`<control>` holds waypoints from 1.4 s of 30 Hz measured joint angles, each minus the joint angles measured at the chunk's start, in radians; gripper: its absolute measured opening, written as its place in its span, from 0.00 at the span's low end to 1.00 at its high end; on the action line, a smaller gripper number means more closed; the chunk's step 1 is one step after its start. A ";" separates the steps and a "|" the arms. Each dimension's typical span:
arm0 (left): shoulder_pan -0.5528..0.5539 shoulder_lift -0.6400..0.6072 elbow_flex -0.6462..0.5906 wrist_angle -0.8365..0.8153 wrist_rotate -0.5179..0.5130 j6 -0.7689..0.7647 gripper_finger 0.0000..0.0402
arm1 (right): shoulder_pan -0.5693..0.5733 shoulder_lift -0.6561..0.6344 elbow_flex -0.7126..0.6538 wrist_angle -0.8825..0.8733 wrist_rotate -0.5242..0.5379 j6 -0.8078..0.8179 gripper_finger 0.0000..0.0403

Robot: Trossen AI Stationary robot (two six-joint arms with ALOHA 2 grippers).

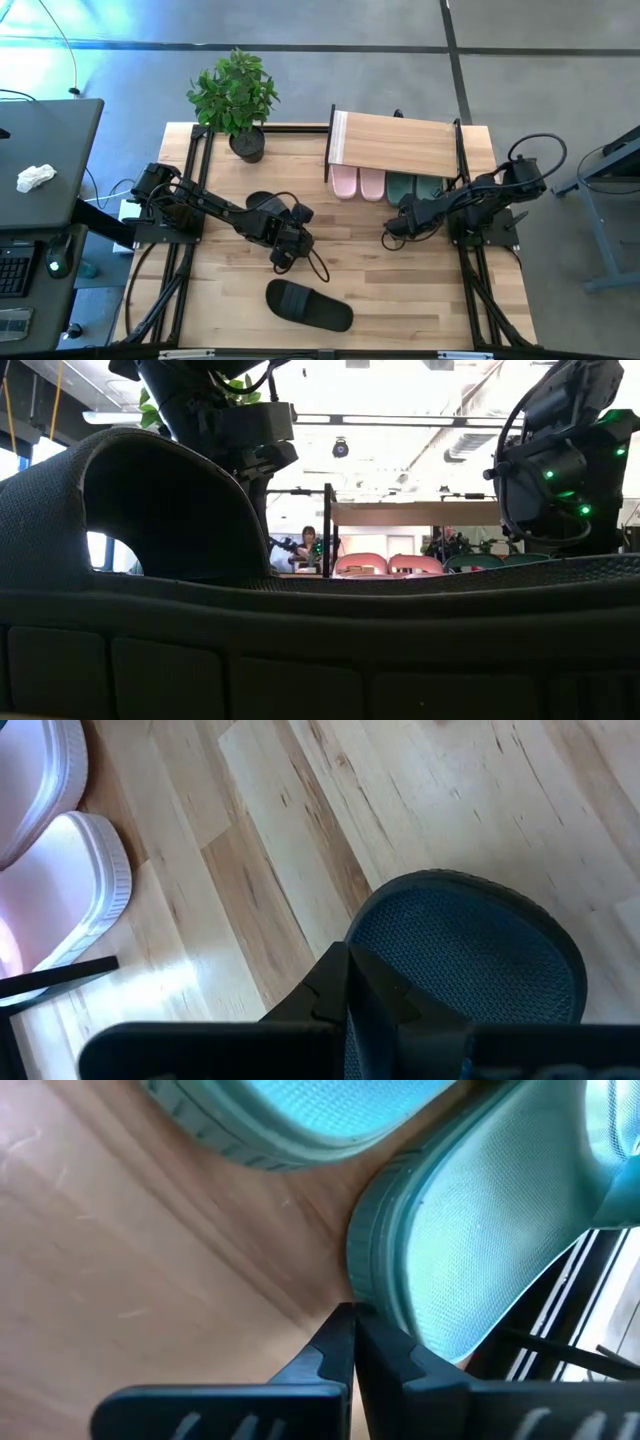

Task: Pick and place slides into the shelf
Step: Adjust the slides under the shelf

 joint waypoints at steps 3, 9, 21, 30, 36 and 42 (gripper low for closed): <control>0.000 0.000 0.000 0.000 0.000 0.000 0.00 | 0.005 0.000 0.000 -0.001 0.001 0.008 0.00; 0.000 0.000 0.000 0.000 0.000 -0.001 0.00 | 0.056 0.000 0.028 -0.053 -0.003 0.043 0.00; 0.000 0.000 0.000 0.000 0.000 -0.001 0.00 | 0.139 -0.001 0.109 0.171 -0.004 -0.288 0.00; 0.000 0.000 0.000 0.000 0.000 -0.001 0.00 | 0.016 -0.001 0.108 0.258 0.016 -0.460 0.00; 0.000 0.000 0.000 0.000 0.000 -0.001 0.00 | -0.054 -0.001 0.107 0.289 0.034 -0.516 0.00; 0.000 0.000 0.000 0.000 0.000 -0.001 0.00 | -0.097 0.001 0.107 0.288 0.051 -0.535 0.00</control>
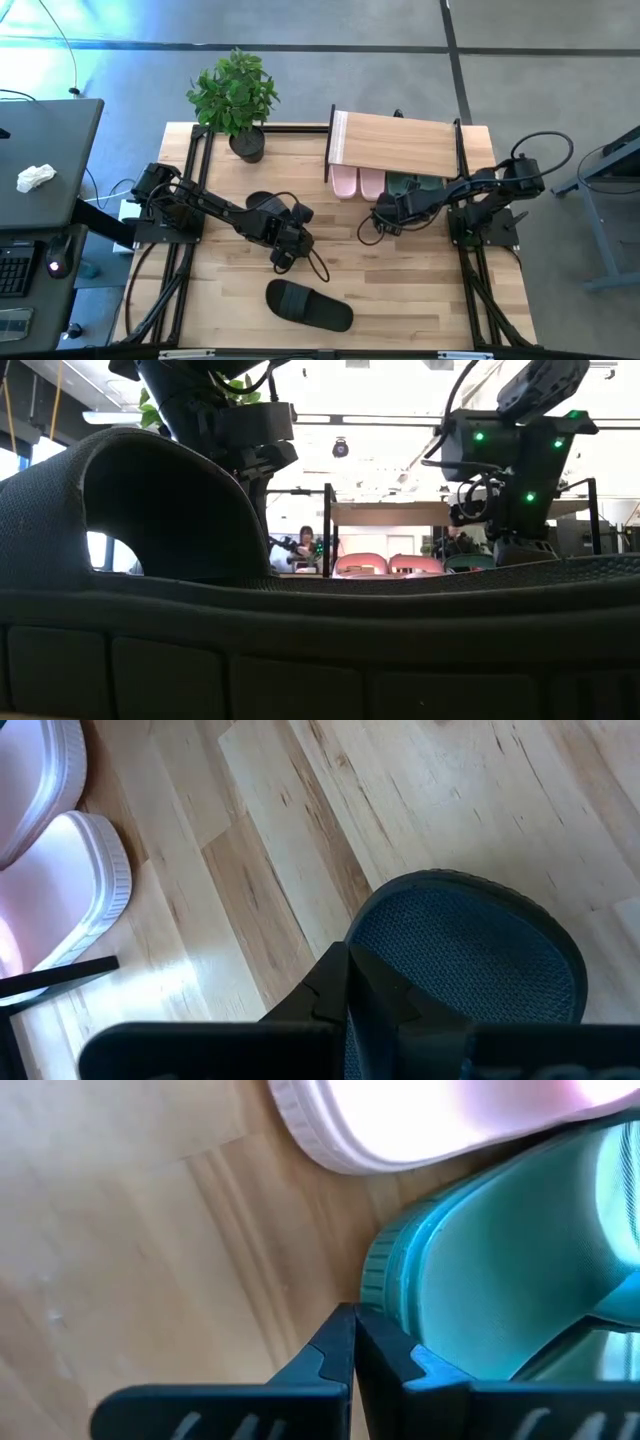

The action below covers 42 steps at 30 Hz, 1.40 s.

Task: Pick and place slides into the shelf
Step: Adjust the slides under the shelf

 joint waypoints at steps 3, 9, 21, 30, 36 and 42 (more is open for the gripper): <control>0.000 0.000 0.000 0.000 0.000 0.000 0.00 | -0.007 0.000 0.000 0.000 0.000 -0.012 0.00; 0.000 0.000 0.000 0.000 0.000 0.000 0.00 | 0.007 0.000 0.000 0.012 -0.008 -0.002 0.00; 0.000 0.000 0.000 0.000 -0.003 0.000 0.00 | 0.109 0.000 0.000 0.244 -0.098 -0.095 0.00; 0.000 0.000 0.000 0.001 -0.004 0.000 0.00 | 0.017 0.001 0.000 0.354 -0.112 -0.239 0.00; 0.000 0.000 0.000 0.001 -0.003 0.000 0.00 | -0.045 0.001 0.000 0.365 -0.066 -0.269 0.00; 0.000 0.000 0.000 0.000 -0.004 0.000 0.00 | -0.079 0.001 0.000 0.374 -0.069 -0.268 0.00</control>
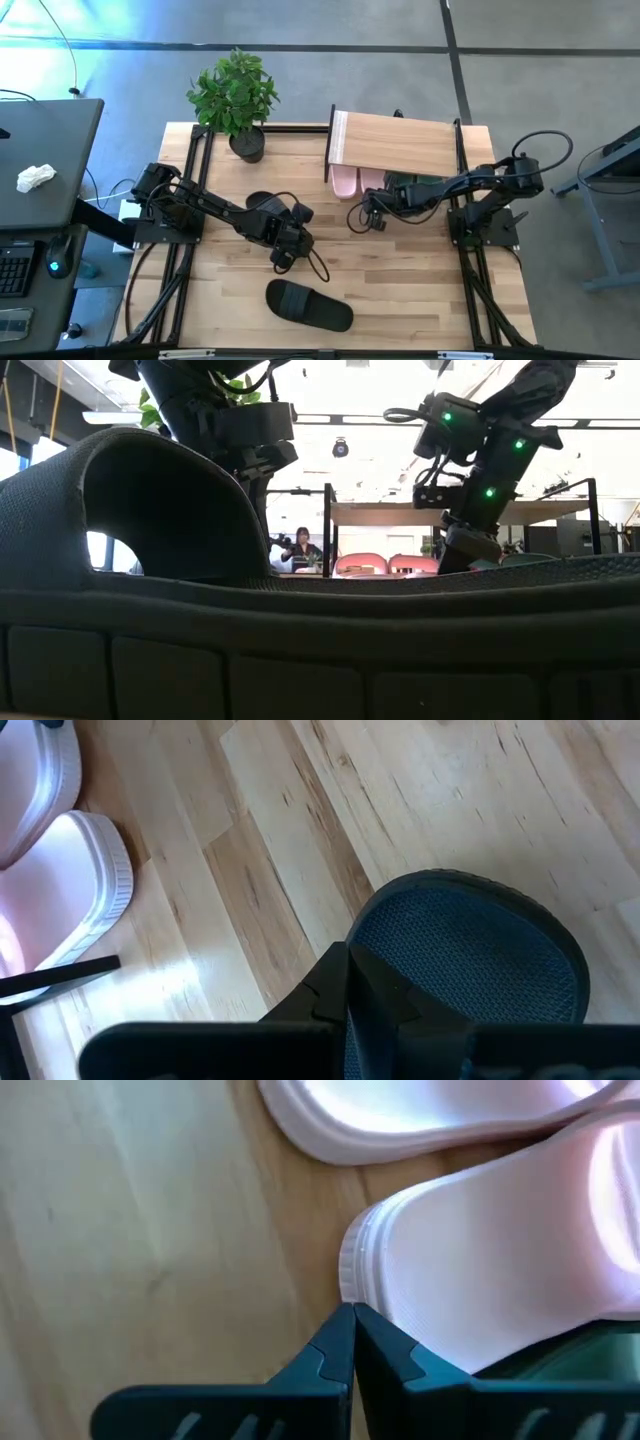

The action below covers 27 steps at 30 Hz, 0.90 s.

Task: Pick and place slides into the shelf
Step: Adjust the slides under the shelf

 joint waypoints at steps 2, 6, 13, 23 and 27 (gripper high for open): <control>0.000 0.000 0.000 0.000 0.000 0.000 0.00 | 0.000 0.000 0.000 0.005 0.015 0.002 0.00; 0.000 0.000 0.000 0.000 0.000 0.000 0.00 | 0.000 0.000 0.000 0.013 0.021 0.002 0.00; 0.000 0.000 0.000 0.000 0.000 0.000 0.00 | 0.021 0.000 0.000 0.020 -0.055 0.003 0.00; 0.000 0.000 0.000 0.000 0.000 0.000 0.00 | 0.102 0.000 0.000 -0.169 -0.186 0.100 0.00; 0.000 0.000 0.000 0.000 0.000 0.000 0.00 | 0.168 -0.001 0.002 -0.395 -0.139 0.261 0.00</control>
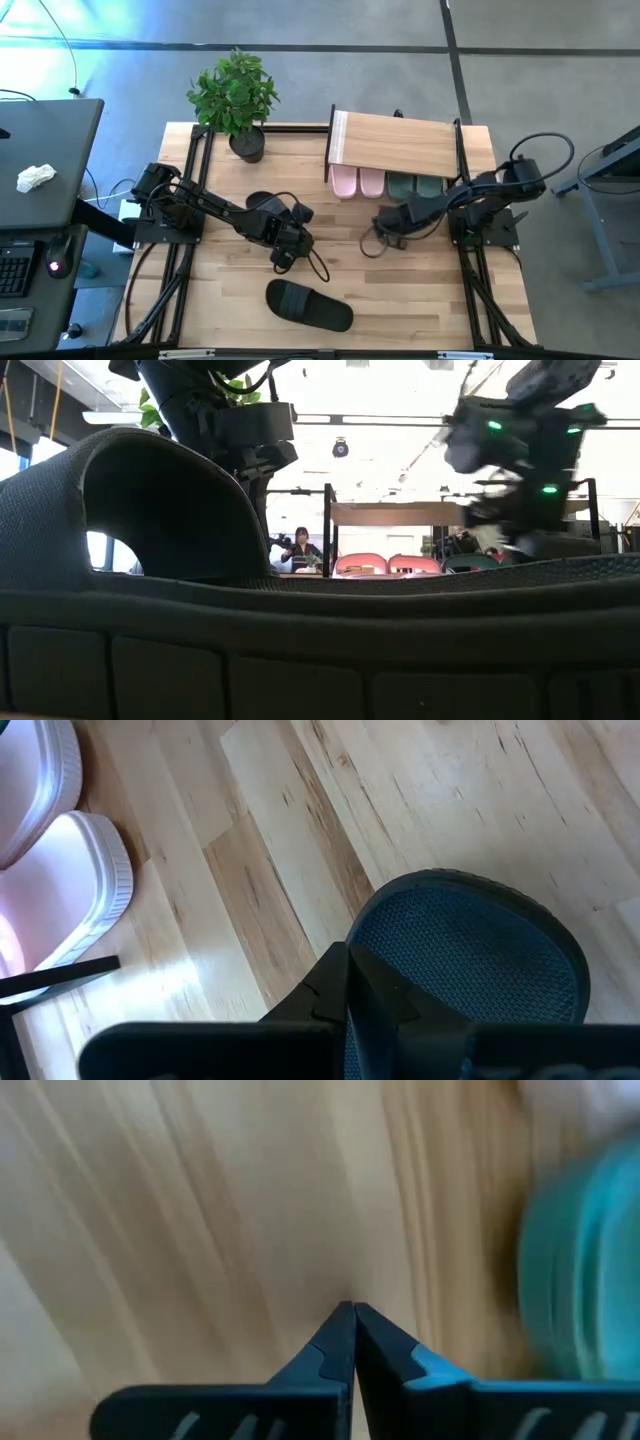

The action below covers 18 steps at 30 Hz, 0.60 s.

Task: Pick and place slides into the shelf
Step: Adjust the slides under the shelf

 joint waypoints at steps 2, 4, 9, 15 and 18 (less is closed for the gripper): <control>0.000 0.000 0.000 0.000 0.000 0.000 0.00 | 0.041 0.000 -0.002 -0.119 0.010 0.087 0.00; 0.000 0.000 0.000 0.000 0.000 0.000 0.00 | 0.078 0.000 -0.003 -0.208 0.036 0.168 0.00; 0.000 0.000 0.000 0.000 0.000 0.003 0.00 | 0.115 0.000 -0.038 -0.239 0.086 0.258 0.00; 0.000 0.000 0.000 0.000 0.000 0.003 0.00 | 0.099 -0.004 -0.112 -0.163 0.105 0.288 0.00; 0.000 0.000 0.000 0.000 0.000 0.003 0.00 | 0.103 -0.002 -0.121 -0.166 0.144 0.308 0.00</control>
